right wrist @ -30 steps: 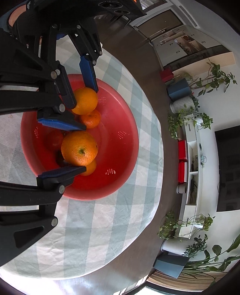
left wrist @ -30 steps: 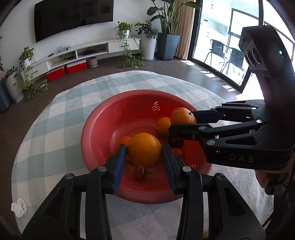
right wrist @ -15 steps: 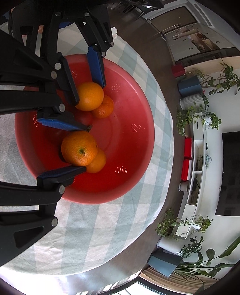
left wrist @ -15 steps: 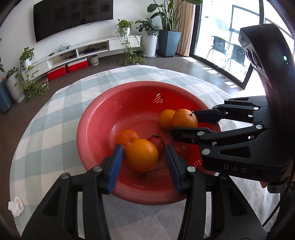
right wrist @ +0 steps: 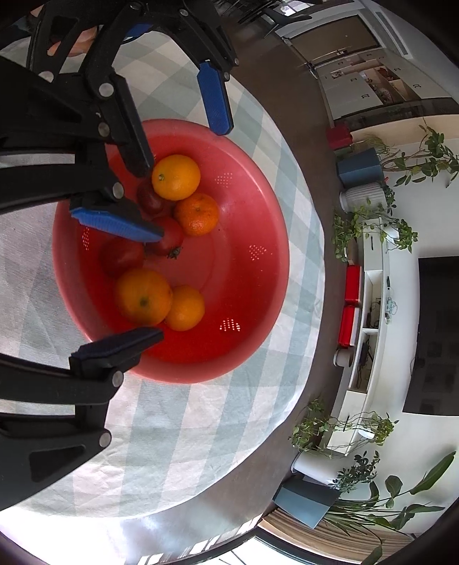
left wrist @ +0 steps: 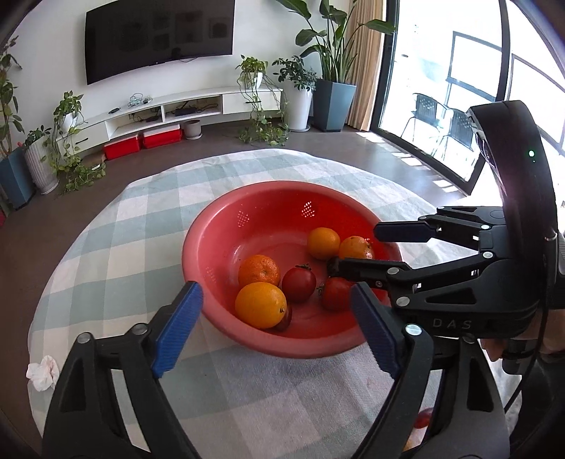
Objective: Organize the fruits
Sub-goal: 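Withdraw both open grippers from the bowl toward the remaining fruit, then close the right gripper on a brown kiwi and lift it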
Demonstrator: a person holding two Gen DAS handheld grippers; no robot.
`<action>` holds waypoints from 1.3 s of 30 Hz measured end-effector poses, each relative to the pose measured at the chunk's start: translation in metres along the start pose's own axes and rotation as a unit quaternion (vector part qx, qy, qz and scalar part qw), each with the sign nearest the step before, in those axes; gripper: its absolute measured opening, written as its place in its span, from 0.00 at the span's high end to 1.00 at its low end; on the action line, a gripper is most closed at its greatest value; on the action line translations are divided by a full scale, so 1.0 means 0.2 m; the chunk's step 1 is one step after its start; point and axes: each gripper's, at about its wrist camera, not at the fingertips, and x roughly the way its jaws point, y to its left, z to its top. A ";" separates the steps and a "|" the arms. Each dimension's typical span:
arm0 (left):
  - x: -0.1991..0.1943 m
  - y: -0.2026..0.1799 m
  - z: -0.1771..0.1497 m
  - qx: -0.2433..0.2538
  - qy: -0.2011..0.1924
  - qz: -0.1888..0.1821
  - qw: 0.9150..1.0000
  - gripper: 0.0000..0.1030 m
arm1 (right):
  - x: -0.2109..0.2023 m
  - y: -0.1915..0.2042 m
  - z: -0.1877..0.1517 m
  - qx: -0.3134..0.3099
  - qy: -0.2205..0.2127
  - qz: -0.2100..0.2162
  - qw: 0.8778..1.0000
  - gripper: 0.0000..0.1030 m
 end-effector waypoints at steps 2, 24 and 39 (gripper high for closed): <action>-0.08 0.00 -0.02 -0.002 -0.010 0.002 1.000 0.09 | -0.07 0.00 -0.02 0.000 -0.009 -0.002 1.000 0.41; -0.65 -0.13 -0.78 -0.062 0.022 0.034 0.997 0.00 | -0.48 0.42 -0.86 0.031 -0.005 0.038 0.999 0.36; -0.63 -0.18 -0.89 -0.050 0.058 0.031 0.997 0.00 | -0.35 0.49 -0.86 0.010 0.043 0.022 0.999 0.56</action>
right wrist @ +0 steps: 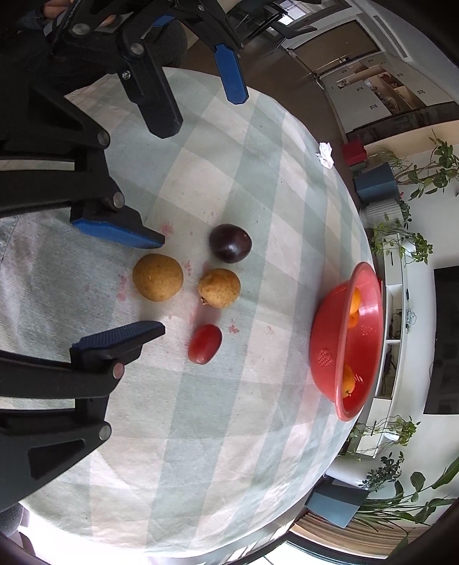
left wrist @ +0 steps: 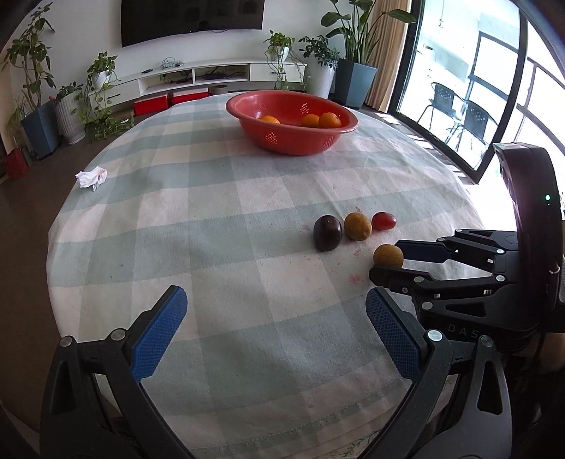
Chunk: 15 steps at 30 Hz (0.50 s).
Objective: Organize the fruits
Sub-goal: 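Close the right gripper on a brown kiwi and lift it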
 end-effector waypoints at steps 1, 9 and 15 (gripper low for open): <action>0.01 0.00 0.00 0.001 0.003 0.000 1.000 0.00 | 0.00 0.00 0.00 -0.002 0.001 0.000 1.000 0.58; 0.07 -0.03 0.10 0.034 0.024 -0.012 0.999 0.00 | -0.07 -0.04 0.00 0.002 0.012 0.014 1.000 0.72; 0.20 -0.09 0.22 0.079 0.051 -0.038 0.995 0.14 | -0.18 -0.14 -0.04 0.029 -0.004 0.017 0.999 0.72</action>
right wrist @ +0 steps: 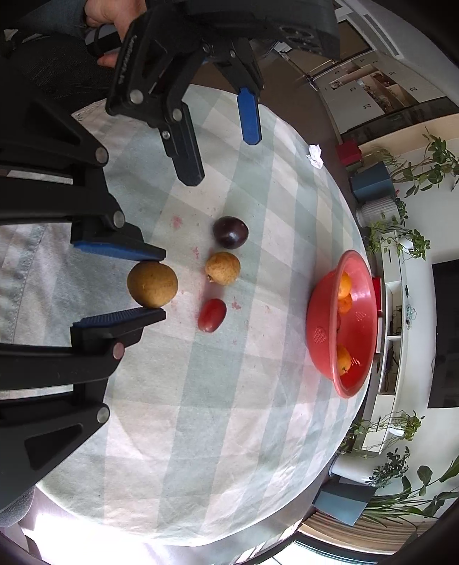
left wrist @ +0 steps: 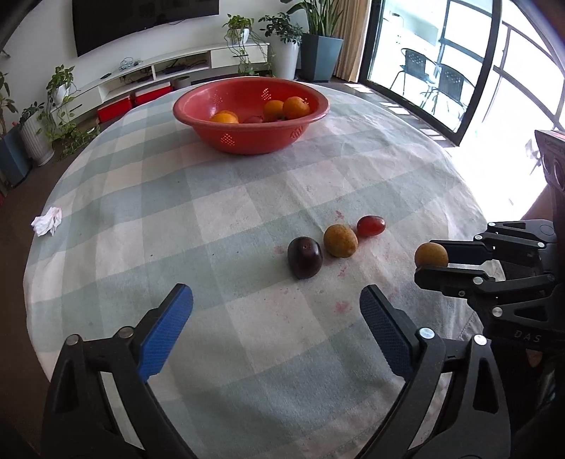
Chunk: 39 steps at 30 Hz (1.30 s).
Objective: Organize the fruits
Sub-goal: 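Close the right gripper on a brown kiwi and lift it, then grasp the dark plum with the left gripper while the right gripper holds the kiwi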
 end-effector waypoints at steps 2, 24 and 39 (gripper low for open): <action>0.05 0.00 0.04 0.016 0.014 -0.005 1.000 0.36 | -0.02 -0.03 -0.01 0.009 -0.002 0.001 1.000 0.72; 0.27 -0.04 0.15 0.111 0.059 -0.072 0.989 0.71 | 0.00 -0.10 -0.04 0.031 -0.003 0.016 0.999 0.72; 0.19 -0.02 0.14 0.092 0.031 -0.072 0.993 0.76 | -0.02 -0.11 0.00 0.033 -0.014 0.018 0.999 0.72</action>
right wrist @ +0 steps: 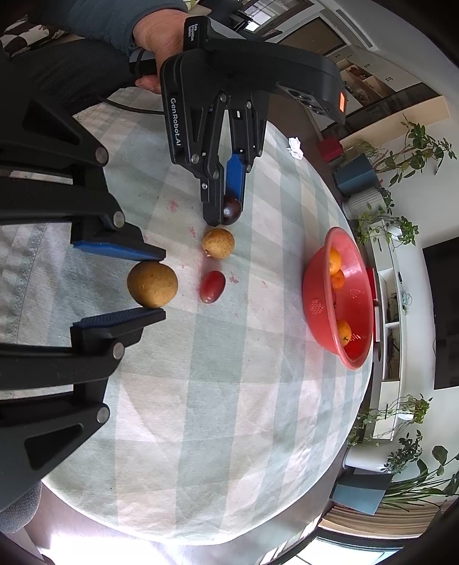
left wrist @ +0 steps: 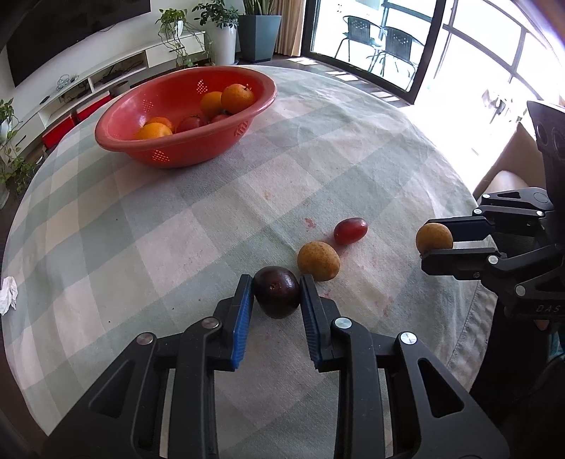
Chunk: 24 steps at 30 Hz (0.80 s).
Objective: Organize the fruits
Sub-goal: 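Grasp the dark plum with the left gripper while the right gripper holds the kiwi, then carry the dark plum and kiwi over the red bowl with both grippers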
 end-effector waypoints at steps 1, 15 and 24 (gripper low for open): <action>-0.02 0.00 0.00 -0.002 -0.005 0.000 1.000 0.76 | 0.00 0.00 0.01 0.000 -0.002 -0.001 1.000 0.72; -0.29 0.29 0.30 -0.063 -0.097 0.021 0.993 0.76 | -0.10 -0.16 0.41 0.003 -0.058 -0.010 0.998 0.72; -0.26 0.44 0.67 -0.051 -0.114 0.057 0.991 0.76 | -0.04 -0.21 0.88 -0.010 -0.088 0.010 0.996 0.72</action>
